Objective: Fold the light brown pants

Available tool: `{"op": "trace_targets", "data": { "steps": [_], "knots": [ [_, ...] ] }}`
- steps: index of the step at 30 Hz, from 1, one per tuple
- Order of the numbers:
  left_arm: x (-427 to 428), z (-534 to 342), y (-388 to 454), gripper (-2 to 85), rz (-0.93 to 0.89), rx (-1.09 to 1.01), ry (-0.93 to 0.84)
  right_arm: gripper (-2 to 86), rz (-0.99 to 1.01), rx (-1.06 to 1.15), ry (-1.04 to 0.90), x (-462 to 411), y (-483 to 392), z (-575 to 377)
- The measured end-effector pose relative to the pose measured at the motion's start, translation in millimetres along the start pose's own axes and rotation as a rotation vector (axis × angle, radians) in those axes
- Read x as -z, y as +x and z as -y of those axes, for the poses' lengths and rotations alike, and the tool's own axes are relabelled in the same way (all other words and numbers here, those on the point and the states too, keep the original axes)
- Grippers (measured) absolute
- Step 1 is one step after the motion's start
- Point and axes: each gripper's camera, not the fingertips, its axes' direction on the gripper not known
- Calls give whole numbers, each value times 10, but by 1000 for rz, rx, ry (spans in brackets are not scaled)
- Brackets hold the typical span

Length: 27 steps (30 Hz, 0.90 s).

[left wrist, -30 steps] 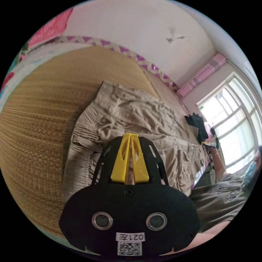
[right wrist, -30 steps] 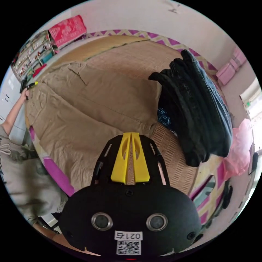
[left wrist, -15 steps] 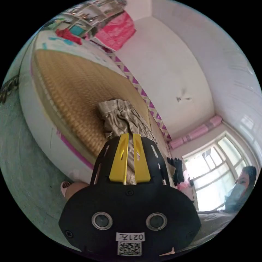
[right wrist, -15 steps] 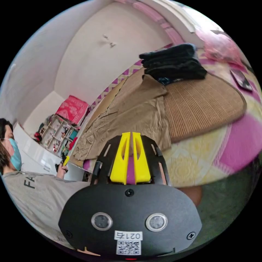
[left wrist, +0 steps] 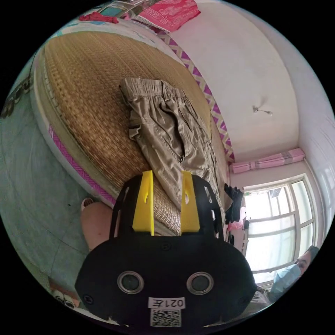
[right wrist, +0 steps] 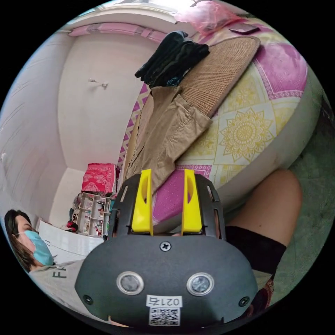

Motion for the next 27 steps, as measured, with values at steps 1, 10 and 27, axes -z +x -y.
{"op": "trace_targets", "data": {
  "steps": [1, 10, 27],
  "knots": [
    [-20, 41, 27, 128, 1, -6, -9, 137, 9, -14, 0, -21, 58, 14],
    [-207, 254, -27, 110, -55, 15, 1, 121, 181, -172, 25, -328, 458, 143],
    [-107, 514, 199, -9, -180, -16, 42, -5, 387, -230, 93, -220, 637, 256]
  ]
}}
